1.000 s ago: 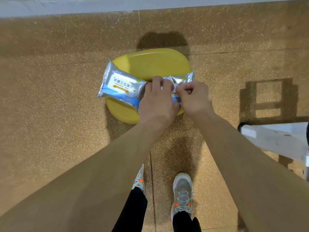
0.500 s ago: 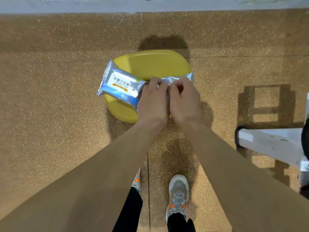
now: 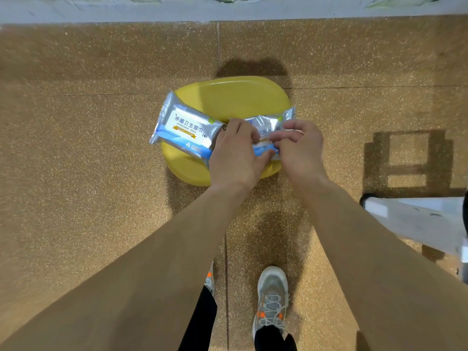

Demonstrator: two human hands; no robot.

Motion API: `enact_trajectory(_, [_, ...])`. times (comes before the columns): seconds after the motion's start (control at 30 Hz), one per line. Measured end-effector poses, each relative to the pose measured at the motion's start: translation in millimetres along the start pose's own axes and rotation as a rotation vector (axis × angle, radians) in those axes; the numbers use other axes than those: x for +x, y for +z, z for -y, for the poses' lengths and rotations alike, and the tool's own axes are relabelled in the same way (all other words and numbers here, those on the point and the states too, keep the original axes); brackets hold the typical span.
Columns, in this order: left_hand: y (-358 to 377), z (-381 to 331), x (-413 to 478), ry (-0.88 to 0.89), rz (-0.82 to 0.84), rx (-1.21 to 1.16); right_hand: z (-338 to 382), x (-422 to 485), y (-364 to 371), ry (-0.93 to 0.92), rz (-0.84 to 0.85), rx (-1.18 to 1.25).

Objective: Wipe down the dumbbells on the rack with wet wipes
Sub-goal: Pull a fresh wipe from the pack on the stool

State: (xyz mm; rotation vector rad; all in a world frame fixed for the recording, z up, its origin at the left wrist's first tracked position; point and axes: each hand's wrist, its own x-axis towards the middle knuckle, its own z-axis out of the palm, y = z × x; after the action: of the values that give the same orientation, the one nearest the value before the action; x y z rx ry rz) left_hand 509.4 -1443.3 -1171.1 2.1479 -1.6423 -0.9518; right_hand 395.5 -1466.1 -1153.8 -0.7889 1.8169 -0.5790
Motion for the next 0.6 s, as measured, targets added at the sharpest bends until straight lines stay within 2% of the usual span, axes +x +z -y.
enact_trajectory(0.13, [3.8, -2.3, 2.8, -0.015, -0.064, 0.051, -0.5, 6.5, -8.0, -0.027, 0.180, -0.022])
enact_trajectory(0.2, [3.6, -0.1, 4.9, -0.022, -0.083, 0.011, 0.0, 10.1, -10.4, -0.072, 0.163, -0.081])
enact_trajectory(0.4, [-4.0, -3.4, 4.7, -0.143, -0.144, -0.076, -5.0, 22.4, -5.3, -0.474, 0.118, -0.647])
enact_trajectory(0.6, [-9.8, -5.5, 5.3, -0.196, -0.142, -0.057, -5.0, 24.0, -4.9, -0.630, 0.124, -0.866])
